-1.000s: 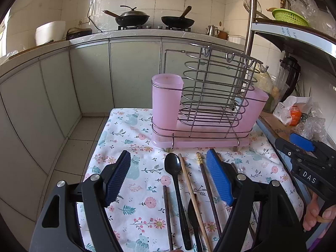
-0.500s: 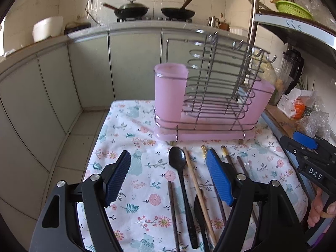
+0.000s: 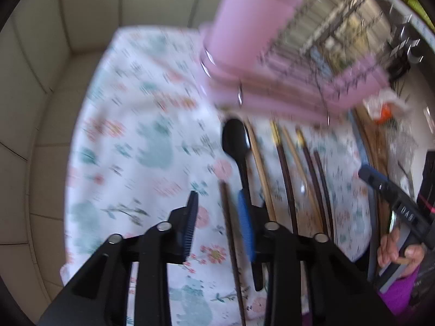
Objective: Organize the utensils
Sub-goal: 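Lower and grasp a dark chopstick with left tool while right tool grasps clear fork, then lift the chopstick with left tool while right tool carries fork into pink cup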
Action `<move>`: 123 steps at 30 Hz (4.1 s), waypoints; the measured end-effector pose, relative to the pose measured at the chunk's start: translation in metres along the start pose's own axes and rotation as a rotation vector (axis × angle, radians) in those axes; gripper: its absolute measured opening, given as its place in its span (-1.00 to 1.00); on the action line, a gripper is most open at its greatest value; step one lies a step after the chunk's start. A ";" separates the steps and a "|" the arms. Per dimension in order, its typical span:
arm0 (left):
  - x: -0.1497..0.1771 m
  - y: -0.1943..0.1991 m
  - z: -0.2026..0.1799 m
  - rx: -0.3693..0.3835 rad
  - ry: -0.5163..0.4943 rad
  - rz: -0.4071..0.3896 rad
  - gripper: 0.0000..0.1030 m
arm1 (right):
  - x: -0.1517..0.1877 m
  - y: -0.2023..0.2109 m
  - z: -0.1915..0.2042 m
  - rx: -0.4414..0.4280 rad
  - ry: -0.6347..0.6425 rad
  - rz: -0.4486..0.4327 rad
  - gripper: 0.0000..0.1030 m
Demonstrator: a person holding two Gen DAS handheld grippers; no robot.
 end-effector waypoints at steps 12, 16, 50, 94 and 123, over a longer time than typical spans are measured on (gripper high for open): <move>-0.002 -0.048 -0.016 -0.081 -0.055 0.144 -0.72 | 0.008 -0.020 -0.007 -0.050 -0.072 0.097 -0.58; 0.001 -0.052 -0.017 -0.088 -0.055 0.129 -0.88 | 0.006 -0.025 -0.008 -0.048 -0.073 0.121 -0.58; -0.009 0.006 0.016 0.037 0.090 -0.026 -0.89 | 0.004 -0.076 -0.025 -0.003 -0.148 0.191 -0.79; -0.177 0.150 -0.061 -0.001 -0.062 -1.135 -0.89 | -0.213 0.111 0.033 0.119 0.157 -0.999 -0.79; -0.140 0.087 -0.019 0.026 0.034 -0.809 -0.39 | -0.145 0.038 0.003 0.090 0.107 -0.540 -0.41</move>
Point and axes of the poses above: each gripper's, at about its wrist camera, not at the fingertips, and y roughly against the way its jaws point, z to its left, x to its underside, the point moved 1 cm from there along -y, roughly the way its jaws point, and after that the axes turned 14 degrees about -z, right-handed, at the moved point
